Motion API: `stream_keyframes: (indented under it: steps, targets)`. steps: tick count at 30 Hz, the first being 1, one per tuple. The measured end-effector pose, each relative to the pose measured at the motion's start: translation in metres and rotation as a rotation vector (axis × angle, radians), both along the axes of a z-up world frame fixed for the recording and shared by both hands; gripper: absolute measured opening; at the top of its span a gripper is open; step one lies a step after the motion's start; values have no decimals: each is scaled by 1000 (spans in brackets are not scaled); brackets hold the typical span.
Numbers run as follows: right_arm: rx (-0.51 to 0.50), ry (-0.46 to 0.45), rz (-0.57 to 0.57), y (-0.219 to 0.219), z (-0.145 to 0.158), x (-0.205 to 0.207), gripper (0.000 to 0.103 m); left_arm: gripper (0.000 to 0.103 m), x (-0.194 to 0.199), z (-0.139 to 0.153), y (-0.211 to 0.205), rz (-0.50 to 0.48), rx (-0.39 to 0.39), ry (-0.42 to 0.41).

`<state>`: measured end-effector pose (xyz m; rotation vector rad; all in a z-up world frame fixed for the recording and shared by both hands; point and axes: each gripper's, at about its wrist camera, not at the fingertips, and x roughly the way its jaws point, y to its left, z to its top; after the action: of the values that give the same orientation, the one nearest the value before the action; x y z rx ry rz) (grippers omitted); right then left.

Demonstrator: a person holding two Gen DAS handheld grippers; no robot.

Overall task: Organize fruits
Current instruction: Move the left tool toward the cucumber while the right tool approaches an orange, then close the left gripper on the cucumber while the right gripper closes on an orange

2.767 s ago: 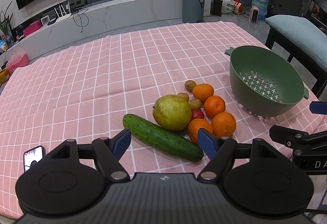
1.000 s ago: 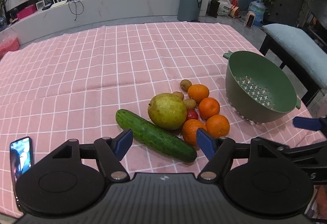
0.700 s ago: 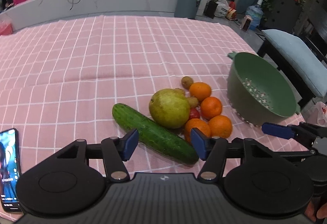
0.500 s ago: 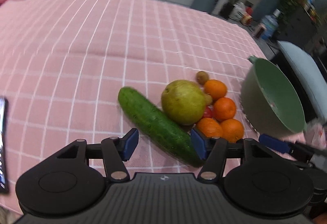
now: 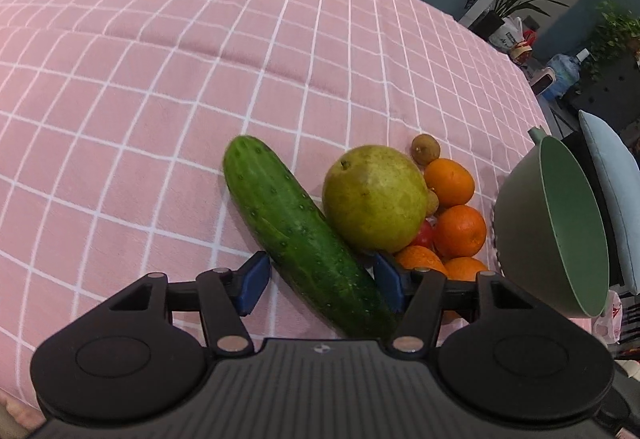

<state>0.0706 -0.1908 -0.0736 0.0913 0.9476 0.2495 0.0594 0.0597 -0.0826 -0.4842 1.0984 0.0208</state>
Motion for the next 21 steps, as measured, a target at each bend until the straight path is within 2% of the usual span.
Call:
stream_keyframes:
  steps: [6,7,12,17,21]
  targets:
    - [28,-4,13,-1,-4,2,43,72,8,-3,-13,-7,43,30]
    - [31,-6,17,0,-4,2,39,70,8,-3,-14,-12,51,34]
    - [28,-16,26,1,-3,-1,38,61,12,-1,-12,-42,37,63]
    - [46,-9,13,-4,-2,-3,37,52,17,7,-10,-143,76,110]
    - [46,-7,14,-4,-2,-3,37,50,22,15,-14,-228,138,141]
